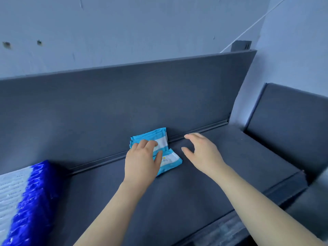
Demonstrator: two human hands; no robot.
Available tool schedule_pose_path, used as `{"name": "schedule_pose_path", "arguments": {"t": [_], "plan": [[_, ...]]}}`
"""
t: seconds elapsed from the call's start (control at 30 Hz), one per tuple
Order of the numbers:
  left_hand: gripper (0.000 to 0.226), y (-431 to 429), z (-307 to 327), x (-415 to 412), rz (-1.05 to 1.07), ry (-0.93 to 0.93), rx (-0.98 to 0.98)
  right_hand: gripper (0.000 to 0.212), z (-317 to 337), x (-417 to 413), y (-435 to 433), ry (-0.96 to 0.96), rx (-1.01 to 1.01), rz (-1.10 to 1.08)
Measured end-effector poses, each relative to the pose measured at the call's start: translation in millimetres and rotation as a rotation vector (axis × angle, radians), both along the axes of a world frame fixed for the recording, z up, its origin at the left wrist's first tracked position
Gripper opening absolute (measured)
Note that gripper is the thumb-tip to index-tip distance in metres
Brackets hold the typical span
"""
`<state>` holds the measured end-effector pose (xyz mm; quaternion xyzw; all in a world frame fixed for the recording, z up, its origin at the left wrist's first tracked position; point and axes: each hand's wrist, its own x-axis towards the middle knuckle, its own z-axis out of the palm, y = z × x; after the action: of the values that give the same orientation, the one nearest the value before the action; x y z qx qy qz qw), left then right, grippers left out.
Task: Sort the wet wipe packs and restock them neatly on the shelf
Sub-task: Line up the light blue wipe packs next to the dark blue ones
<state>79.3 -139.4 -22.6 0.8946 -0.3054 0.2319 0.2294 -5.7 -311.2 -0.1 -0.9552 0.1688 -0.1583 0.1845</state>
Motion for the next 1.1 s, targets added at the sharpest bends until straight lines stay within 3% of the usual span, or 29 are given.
{"name": "schedule_pose_path", "arguments": {"t": [0.1,0.3,0.67,0.9,1.1], "plan": [[0.021,-5,2,-25,-0.158,-0.067,0.094,0.047,5,-48,19,0.009,-0.053,-0.120],[0.025,-5,-5,-109,-0.513,-0.010,0.143,0.048,-7,-177,73,0.051,-0.057,-0.424],[0.021,22,-33,-379,-1.255,-0.001,0.284,0.043,-33,-463,200,0.182,0.033,-1.059],[0.027,65,-56,-578,-1.527,0.075,0.362,0.046,-58,-653,293,0.233,0.098,-1.346],[0.024,96,-98,-722,-1.572,0.225,0.534,0.045,-93,-801,340,0.336,0.264,-1.443]]}}
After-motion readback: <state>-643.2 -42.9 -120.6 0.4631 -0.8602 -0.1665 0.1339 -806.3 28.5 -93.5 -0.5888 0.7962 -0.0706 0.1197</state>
